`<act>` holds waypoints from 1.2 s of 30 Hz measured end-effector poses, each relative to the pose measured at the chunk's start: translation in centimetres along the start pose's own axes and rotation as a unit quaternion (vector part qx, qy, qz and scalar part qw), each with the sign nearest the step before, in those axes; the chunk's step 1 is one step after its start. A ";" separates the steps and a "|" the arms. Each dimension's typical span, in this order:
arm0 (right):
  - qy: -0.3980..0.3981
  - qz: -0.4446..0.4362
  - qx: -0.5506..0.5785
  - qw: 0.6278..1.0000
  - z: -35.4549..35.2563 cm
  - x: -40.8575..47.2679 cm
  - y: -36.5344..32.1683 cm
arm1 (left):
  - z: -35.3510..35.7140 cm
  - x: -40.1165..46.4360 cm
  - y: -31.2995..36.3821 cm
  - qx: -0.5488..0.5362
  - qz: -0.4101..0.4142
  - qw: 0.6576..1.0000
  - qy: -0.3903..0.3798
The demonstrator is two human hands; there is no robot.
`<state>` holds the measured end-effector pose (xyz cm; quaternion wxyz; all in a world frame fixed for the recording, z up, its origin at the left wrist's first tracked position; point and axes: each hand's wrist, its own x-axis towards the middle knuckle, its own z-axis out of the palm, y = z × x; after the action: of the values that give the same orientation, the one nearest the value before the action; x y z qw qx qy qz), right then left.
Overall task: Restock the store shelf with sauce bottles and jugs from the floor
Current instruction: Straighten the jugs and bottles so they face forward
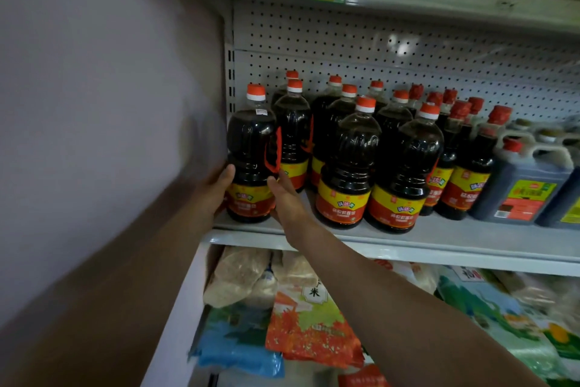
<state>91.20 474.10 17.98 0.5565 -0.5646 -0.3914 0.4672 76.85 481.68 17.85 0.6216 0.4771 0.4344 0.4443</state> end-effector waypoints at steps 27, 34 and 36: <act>0.089 -0.067 0.029 0.993 -6.1 -3.7 0.9 | 7.1 -4.2 -1.3 0.030 0.040 0.997 -0.052; 0.151 -0.146 -0.024 0.977 -4.8 -7.1 0.8 | 7.7 -4.5 -1.4 0.004 0.027 0.999 -0.041; 0.160 -0.141 -0.020 0.977 -5.0 -7.2 1.3 | 8.1 -4.8 -1.4 0.000 0.023 0.999 -0.023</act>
<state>94.05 465.74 17.12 0.6608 -0.5821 -0.3824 0.2797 83.71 475.19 18.42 0.6208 0.4969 0.4092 0.4475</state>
